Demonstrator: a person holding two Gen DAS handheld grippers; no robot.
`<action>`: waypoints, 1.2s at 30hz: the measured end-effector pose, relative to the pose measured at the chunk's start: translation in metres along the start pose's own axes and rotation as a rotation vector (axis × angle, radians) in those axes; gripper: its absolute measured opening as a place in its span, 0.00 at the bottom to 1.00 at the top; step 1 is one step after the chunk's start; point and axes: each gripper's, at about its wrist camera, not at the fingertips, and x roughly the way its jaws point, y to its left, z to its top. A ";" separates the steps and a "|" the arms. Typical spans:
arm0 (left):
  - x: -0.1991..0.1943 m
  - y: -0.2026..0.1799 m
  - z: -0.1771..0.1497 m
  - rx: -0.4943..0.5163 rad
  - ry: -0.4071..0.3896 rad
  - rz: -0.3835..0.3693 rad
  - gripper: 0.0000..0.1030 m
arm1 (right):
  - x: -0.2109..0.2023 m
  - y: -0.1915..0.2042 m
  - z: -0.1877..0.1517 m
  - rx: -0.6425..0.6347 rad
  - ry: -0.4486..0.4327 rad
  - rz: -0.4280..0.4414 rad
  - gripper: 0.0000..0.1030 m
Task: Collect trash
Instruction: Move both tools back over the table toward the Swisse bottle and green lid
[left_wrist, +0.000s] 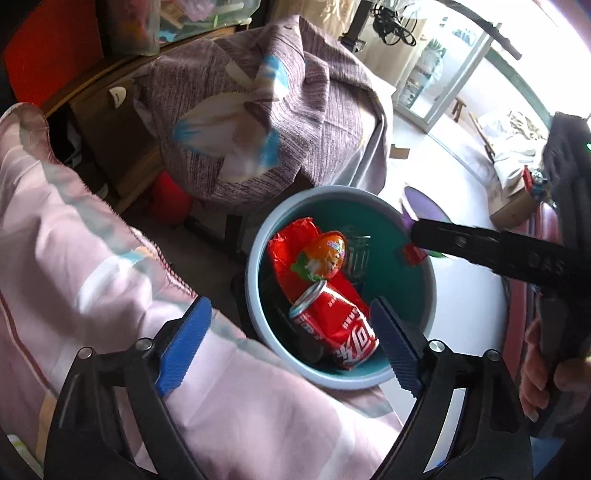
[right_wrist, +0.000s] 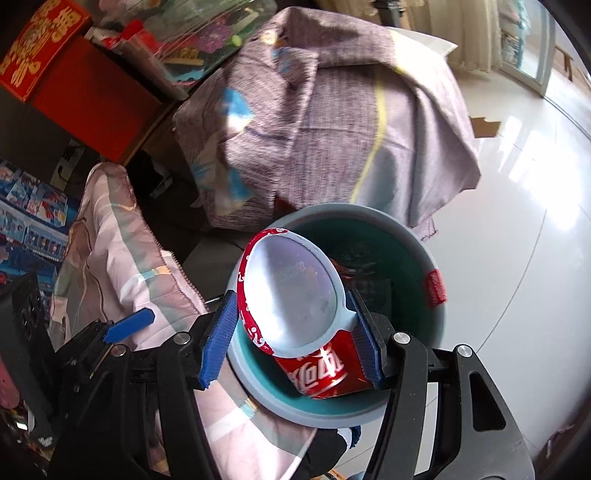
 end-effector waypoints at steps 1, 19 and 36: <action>-0.002 0.001 -0.002 -0.004 -0.001 -0.005 0.86 | 0.003 0.005 0.001 -0.014 0.004 0.004 0.56; -0.025 0.018 -0.031 -0.041 -0.005 -0.029 0.87 | -0.002 0.002 -0.012 0.057 0.027 -0.051 0.76; -0.078 0.038 -0.075 -0.078 -0.080 -0.028 0.89 | -0.037 0.058 -0.044 -0.017 -0.010 -0.062 0.82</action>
